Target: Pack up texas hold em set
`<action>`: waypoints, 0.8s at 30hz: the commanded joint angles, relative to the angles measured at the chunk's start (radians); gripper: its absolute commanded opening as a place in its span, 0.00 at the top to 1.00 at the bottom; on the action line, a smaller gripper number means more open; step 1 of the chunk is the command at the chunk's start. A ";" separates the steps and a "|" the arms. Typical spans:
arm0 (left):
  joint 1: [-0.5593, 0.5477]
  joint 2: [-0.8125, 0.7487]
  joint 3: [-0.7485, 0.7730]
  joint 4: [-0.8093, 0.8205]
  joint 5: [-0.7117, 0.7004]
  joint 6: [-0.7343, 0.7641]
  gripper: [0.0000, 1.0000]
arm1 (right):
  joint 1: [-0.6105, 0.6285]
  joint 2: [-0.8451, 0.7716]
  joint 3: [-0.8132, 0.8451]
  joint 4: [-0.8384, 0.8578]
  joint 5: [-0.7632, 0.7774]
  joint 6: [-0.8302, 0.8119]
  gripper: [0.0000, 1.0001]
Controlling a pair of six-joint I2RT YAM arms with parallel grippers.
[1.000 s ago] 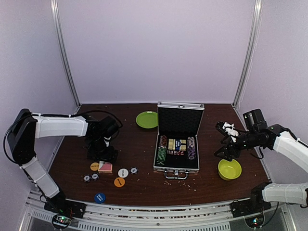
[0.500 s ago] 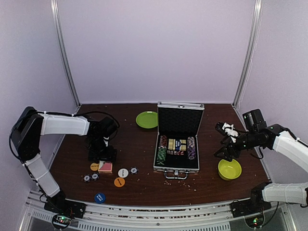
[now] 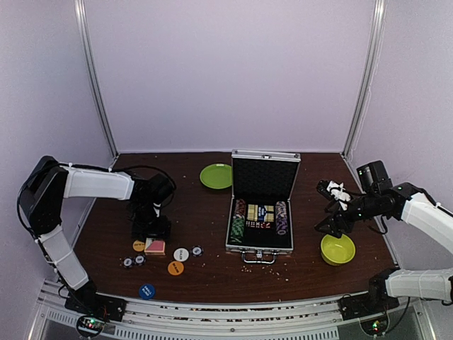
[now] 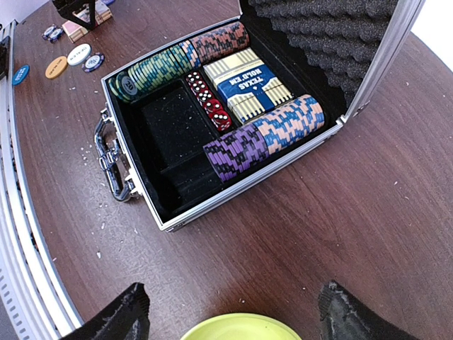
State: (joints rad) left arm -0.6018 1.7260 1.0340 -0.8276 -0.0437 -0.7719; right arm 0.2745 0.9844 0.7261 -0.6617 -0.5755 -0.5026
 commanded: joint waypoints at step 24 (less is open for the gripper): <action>-0.397 0.008 0.439 0.053 -0.155 0.777 0.40 | -0.004 -0.014 -0.004 -0.006 0.021 -0.011 0.18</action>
State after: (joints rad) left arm -0.8932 1.7134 1.4014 -0.8520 -0.1551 -0.2768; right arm 0.2745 0.9844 0.7261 -0.6621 -0.5728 -0.5095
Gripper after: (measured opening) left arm 0.661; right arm 0.821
